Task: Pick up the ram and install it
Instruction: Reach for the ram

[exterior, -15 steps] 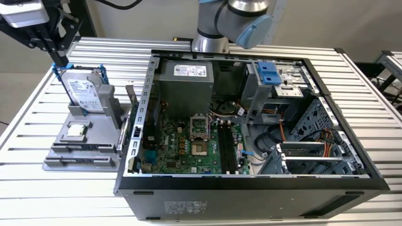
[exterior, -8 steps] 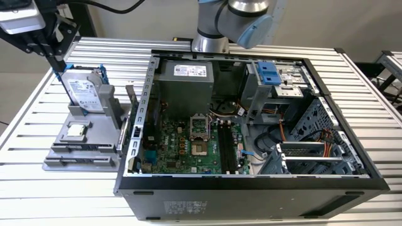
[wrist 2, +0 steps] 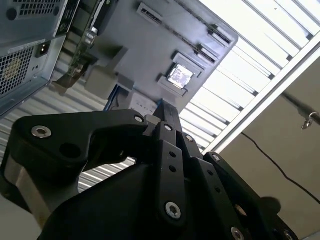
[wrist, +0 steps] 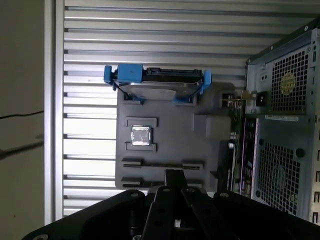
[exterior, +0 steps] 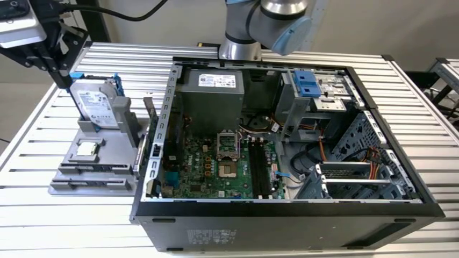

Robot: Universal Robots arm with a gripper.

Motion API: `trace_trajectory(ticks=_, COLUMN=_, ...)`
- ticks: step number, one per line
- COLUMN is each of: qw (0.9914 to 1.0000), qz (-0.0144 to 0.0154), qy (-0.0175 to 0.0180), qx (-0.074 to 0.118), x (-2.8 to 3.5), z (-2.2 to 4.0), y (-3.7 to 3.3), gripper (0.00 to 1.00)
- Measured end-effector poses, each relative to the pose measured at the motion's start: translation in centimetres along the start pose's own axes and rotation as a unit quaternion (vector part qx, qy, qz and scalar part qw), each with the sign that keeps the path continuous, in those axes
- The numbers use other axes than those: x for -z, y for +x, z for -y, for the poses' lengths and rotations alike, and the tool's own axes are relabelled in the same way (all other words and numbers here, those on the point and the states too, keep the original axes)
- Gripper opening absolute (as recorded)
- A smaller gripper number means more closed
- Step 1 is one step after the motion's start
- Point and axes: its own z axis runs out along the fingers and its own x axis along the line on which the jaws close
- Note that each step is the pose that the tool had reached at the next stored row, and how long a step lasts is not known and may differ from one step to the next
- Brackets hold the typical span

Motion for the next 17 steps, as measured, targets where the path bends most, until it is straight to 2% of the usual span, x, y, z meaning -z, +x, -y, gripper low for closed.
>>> trace_trajectory(ticks=17, qw=1.00000, qz=0.0000, qy=0.0000, qx=0.000, x=-0.31, z=2.79, y=0.27, gripper=0.00)
